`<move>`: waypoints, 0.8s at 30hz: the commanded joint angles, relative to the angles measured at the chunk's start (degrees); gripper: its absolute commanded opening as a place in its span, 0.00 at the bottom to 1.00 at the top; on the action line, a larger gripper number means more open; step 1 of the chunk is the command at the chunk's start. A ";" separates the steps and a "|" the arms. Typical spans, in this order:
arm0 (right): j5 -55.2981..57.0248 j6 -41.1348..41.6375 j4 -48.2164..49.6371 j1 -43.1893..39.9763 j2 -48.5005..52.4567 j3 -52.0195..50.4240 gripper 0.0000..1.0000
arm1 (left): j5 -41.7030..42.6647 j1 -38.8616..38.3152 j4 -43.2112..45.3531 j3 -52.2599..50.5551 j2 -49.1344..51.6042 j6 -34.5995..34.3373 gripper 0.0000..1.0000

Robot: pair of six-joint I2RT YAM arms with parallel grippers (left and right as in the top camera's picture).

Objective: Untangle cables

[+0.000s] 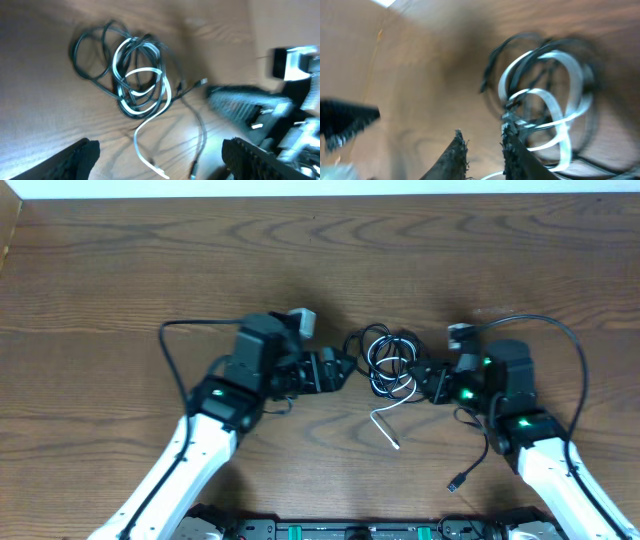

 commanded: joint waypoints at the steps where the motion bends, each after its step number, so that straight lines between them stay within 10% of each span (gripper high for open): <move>1: 2.89 -1.33 -1.16 -4.13 -3.63 0.02 0.26 | -13.79 -5.49 0.24 0.24 4.26 -5.25 0.85; 24: 5.79 -1.55 -14.16 -7.37 -9.18 0.02 0.36 | -30.88 -10.64 29.44 0.26 32.44 -5.77 0.69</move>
